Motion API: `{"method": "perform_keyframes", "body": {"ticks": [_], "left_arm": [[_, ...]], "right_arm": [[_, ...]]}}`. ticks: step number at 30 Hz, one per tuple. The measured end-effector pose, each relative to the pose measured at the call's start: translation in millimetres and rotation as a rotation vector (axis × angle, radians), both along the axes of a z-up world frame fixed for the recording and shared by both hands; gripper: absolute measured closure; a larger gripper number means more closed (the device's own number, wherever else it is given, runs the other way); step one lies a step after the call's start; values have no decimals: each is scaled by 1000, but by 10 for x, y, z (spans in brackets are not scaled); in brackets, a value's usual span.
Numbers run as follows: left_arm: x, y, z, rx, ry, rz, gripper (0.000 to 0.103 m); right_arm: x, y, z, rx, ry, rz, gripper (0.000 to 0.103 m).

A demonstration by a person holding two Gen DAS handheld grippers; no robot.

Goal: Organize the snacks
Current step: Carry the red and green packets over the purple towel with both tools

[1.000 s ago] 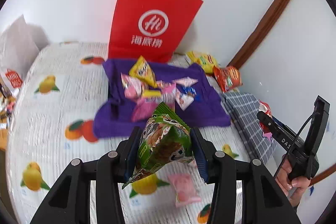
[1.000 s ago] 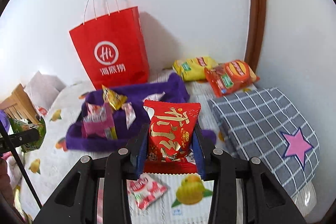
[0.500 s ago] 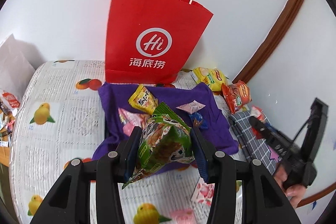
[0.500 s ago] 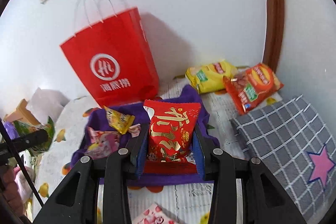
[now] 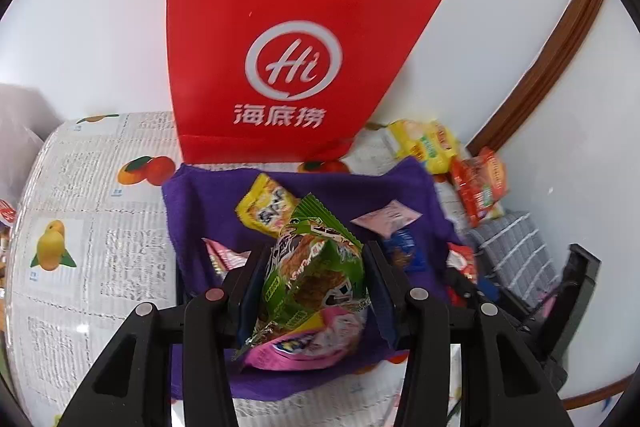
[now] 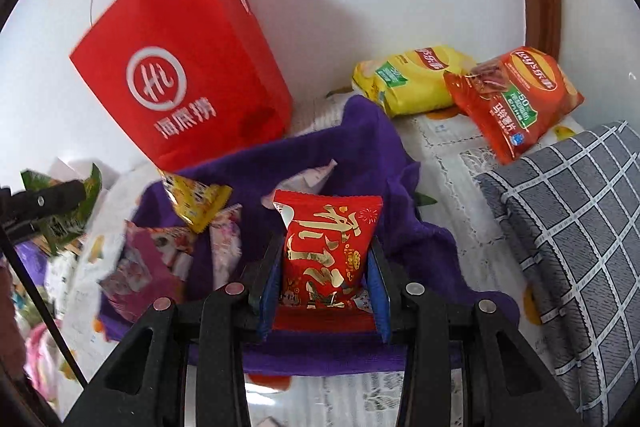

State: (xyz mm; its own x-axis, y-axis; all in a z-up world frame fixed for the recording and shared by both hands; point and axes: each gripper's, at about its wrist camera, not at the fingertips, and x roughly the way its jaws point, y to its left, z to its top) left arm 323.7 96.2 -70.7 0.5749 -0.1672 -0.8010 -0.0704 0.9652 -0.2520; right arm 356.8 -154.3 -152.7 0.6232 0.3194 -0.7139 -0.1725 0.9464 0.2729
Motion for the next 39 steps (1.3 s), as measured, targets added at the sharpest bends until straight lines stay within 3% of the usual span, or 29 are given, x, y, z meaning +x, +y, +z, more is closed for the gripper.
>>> {"method": "perform_keyframes", "body": {"ticks": [9,20,39], "left_arm": [[-7,118,31,-21,-5,27,58],[-12,61,27,-27,-1,13,58],[73,37,-166,-77,58,8,58]], "right_arm": [[-6,155,-123,-29,28,61,64],[47,205,-268,-39,69,57,64],[52,193,-264,-16,80,57,62]]}}
